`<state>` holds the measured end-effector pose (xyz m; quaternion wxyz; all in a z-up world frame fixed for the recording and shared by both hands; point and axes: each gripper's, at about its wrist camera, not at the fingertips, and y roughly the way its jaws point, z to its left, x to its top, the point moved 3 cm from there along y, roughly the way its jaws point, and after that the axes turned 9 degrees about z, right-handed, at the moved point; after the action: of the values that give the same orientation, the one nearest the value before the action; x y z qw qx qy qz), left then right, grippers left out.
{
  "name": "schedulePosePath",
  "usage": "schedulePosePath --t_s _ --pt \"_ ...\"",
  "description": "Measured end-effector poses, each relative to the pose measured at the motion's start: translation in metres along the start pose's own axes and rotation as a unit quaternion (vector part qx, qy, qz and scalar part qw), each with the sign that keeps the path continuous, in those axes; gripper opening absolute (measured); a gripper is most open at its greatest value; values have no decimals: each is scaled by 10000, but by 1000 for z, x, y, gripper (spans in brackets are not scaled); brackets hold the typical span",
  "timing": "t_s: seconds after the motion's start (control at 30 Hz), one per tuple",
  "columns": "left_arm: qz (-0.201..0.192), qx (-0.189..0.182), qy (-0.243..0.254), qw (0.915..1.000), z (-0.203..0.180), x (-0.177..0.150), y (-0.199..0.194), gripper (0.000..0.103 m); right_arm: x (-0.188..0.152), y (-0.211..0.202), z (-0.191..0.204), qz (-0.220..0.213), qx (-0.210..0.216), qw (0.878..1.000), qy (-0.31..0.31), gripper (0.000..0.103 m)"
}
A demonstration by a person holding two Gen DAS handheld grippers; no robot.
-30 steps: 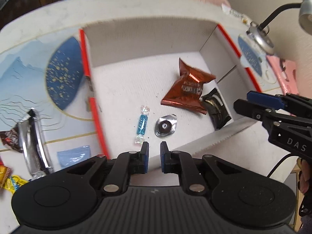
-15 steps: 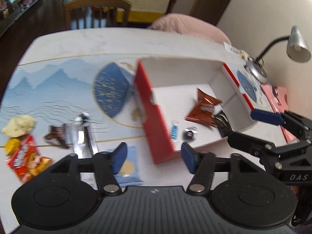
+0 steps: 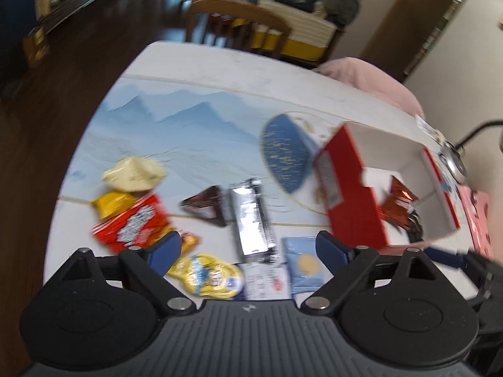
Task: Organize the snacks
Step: 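Withdraw both tools from the box back toward the snack pile, then grasp the light-blue cookie packet with the right tool while the left tool grasps the red snack bag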
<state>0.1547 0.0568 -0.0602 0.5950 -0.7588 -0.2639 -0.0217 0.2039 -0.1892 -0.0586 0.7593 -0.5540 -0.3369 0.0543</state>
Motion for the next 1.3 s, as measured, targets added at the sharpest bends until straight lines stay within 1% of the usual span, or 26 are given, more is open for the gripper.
schedulePosePath --t_s 0.07,0.2,0.27,0.33,0.43,0.5,0.63,0.8,0.97,1.07,1.23,1.3 --pt "67 35 -250 9997 20 2 4 93 -3 18 8 236 -74 9995 219 102" --pt "196 246 -607 9977 55 5 16 93 -6 50 16 566 -183 9959 681 96" --pt "299 313 -783 9960 69 7 22 93 -7 63 15 661 -317 9925 973 94" --pt "411 393 -966 9937 82 10 30 93 -6 73 10 766 -317 9882 1292 88" --pt "531 447 -1114 9913 94 15 41 93 -6 87 5 859 -420 9833 1546 84" --pt "592 519 -1195 9897 99 19 49 93 -7 94 4 914 -394 9812 1651 81" --pt "753 631 -1374 9856 104 28 68 93 -5 101 7 952 -447 9806 1656 78" --pt "1033 789 -1679 9772 110 34 93 93 2 109 8 987 -539 9807 1599 72" --pt "1154 864 -1760 9738 108 38 106 93 5 119 11 1061 -683 9815 1443 67" --pt "1172 1019 -1759 9721 107 41 111 93 4 123 9 1108 -740 9808 1423 65" --pt "1286 1258 -1832 9665 108 42 119 93 1 131 9 1235 -818 9807 1278 64" --pt "1340 1316 -1841 9648 109 42 122 93 1 133 10 1210 -871 9821 1155 64"
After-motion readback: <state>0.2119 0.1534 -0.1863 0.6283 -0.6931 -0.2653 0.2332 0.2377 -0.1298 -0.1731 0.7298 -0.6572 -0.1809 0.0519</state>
